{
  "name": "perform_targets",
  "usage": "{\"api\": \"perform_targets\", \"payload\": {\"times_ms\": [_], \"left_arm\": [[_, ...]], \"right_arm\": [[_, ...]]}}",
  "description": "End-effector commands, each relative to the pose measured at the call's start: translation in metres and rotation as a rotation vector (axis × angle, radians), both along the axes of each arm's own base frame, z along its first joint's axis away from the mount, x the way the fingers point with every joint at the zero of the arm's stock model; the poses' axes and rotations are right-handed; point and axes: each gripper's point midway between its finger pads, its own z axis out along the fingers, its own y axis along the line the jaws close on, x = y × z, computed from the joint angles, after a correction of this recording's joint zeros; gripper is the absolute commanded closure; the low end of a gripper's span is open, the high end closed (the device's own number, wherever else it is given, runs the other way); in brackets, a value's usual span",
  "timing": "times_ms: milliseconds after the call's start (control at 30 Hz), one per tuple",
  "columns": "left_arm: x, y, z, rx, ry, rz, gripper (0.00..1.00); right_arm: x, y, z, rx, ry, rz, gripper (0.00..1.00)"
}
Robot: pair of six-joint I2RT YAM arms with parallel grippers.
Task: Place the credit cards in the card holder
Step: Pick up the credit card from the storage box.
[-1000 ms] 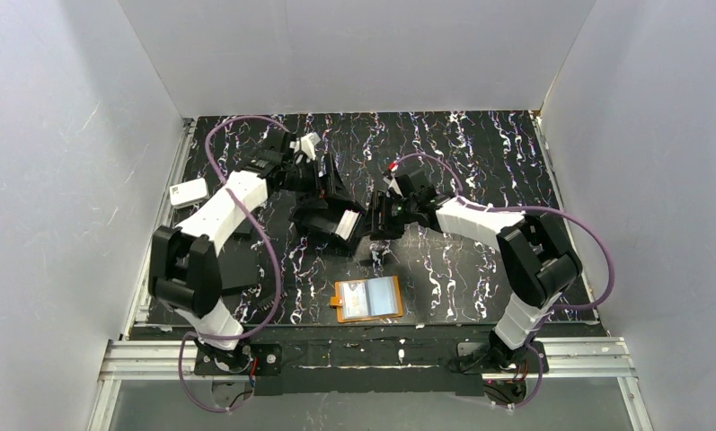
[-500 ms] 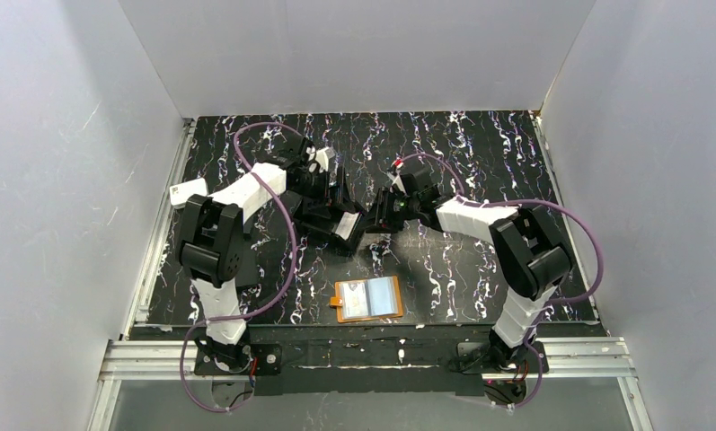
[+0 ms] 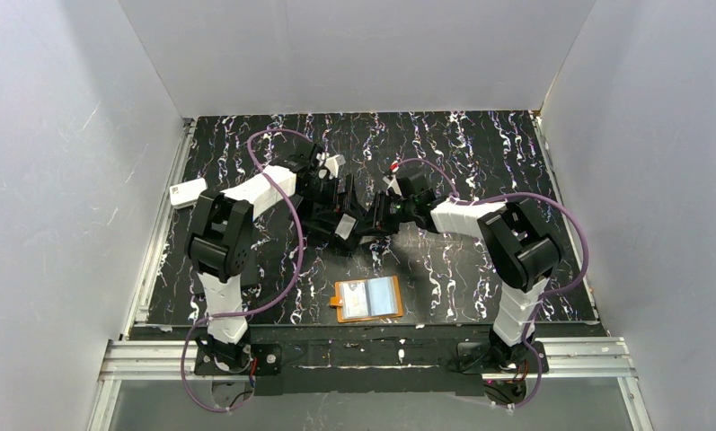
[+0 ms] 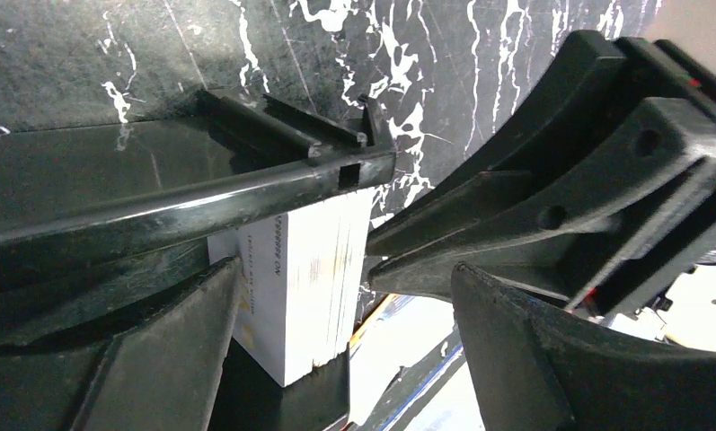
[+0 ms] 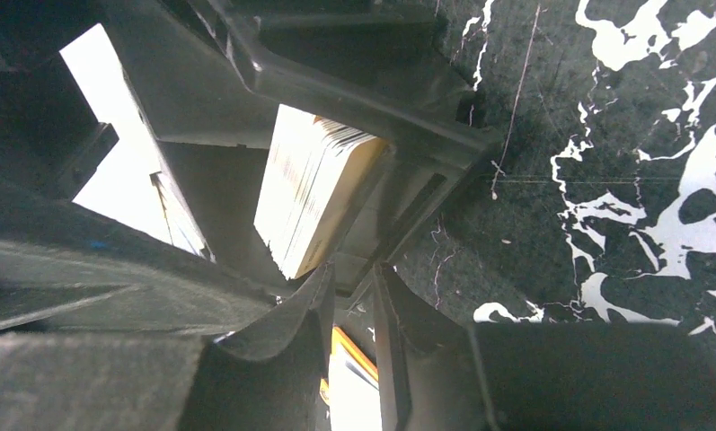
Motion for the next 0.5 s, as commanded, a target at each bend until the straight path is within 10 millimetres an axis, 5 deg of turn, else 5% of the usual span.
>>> {"api": "perform_targets", "payload": {"times_ms": [0,467], "left_arm": [[-0.001,-0.010,0.017,-0.073,-0.007,-0.017,0.17],[-0.004,-0.006,0.024,-0.067,-0.018,0.002,0.54]], "right_arm": [[0.002,0.003,0.002,0.029,-0.015,0.012,0.70],[0.002,0.003,0.003,0.030,-0.018,0.016,0.72]]}}
